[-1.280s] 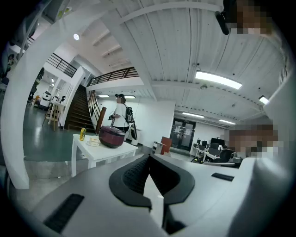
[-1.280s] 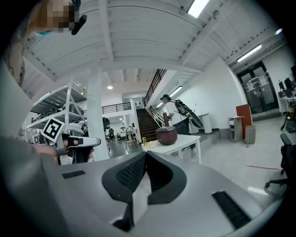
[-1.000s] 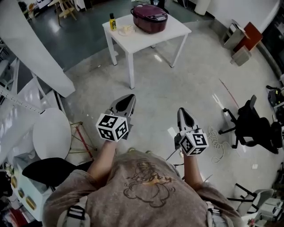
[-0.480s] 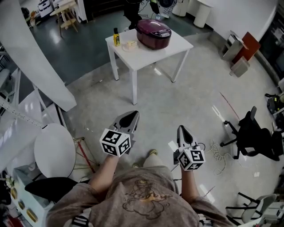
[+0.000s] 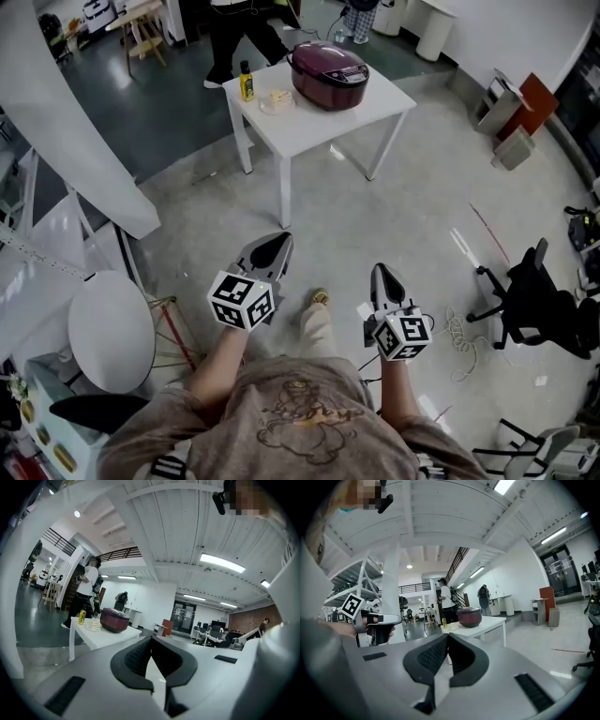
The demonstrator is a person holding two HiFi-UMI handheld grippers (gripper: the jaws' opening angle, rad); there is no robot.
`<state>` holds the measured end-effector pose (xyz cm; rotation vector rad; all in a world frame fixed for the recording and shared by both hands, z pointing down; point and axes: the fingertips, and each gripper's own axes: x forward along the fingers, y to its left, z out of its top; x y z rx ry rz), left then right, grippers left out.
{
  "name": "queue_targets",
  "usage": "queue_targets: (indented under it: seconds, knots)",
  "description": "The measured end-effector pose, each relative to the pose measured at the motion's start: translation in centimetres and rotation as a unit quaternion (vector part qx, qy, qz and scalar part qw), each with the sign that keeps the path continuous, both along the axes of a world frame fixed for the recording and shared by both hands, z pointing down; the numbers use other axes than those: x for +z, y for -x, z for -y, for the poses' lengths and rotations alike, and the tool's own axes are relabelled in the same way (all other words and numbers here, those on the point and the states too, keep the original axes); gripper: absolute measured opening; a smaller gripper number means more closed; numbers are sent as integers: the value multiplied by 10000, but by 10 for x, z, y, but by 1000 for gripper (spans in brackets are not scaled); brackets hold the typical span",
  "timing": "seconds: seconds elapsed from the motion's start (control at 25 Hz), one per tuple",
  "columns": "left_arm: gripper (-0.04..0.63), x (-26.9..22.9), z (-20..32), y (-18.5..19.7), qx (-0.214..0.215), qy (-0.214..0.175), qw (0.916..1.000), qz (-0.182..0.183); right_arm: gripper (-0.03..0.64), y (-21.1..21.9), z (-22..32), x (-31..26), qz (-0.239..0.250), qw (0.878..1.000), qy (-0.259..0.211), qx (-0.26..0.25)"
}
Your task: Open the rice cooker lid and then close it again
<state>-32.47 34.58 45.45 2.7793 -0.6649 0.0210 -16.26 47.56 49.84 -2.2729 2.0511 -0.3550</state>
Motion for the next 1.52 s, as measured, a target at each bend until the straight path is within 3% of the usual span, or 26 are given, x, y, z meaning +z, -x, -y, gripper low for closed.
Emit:
queue_targets:
  seconds: [0.92,1.52]
  knots:
    - [21,-12,169,-164,-271,32,9996,94,2,-166,181,-11,115,9992,75,-376]
    - [21,-17,256,-210,-693,-66,9975,107,2,-224,272,-9,167,9974,-10,-705]
